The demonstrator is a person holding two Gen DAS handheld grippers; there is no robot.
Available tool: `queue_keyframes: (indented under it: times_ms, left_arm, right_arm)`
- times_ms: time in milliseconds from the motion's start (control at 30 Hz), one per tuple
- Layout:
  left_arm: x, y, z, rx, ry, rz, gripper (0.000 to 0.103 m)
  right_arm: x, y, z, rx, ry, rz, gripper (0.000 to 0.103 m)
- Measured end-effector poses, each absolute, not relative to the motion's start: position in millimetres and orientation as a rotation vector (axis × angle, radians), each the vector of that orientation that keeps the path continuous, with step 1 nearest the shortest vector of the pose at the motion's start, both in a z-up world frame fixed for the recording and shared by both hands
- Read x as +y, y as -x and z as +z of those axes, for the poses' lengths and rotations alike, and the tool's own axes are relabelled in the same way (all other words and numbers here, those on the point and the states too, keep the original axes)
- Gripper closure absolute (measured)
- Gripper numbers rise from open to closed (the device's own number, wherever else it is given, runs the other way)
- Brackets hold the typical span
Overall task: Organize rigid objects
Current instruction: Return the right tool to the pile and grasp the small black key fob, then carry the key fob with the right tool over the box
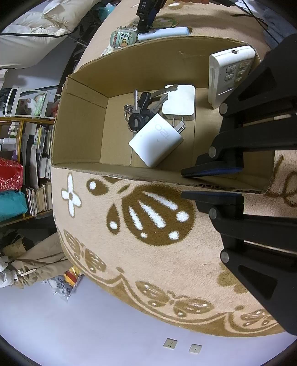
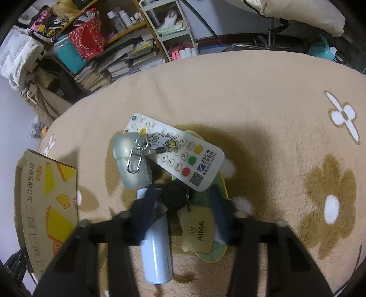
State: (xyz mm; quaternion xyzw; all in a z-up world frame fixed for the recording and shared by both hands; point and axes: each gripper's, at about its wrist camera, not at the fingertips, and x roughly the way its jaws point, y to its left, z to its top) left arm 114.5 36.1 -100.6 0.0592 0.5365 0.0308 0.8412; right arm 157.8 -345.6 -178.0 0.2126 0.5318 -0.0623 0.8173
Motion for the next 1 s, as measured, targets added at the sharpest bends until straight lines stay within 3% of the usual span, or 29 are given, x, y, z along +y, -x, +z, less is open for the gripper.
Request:
queue_keyframes:
  times_ms: [167,367,1000]
  left_arm:
    - [36.7,-115.1,-100.2,1.131,-0.136,0.064,0.091]
    - [37.4,-114.5,-99.6,1.134,-0.118,0.060,0.091]
    - [40.3,-112.1,-99.6,1.134,-0.117,0.059,0.091]
  right_arm:
    - [-348.3,-155.3,-179.5,1.149,-0.462,-0.140,0.088]
    - [-345.0,-151.6,-175.3,1.148,-0.426,-0.152,0.100]
    - [-317.1,-132.5,-98.9,0.957,-0.403,-0.073,0.100]
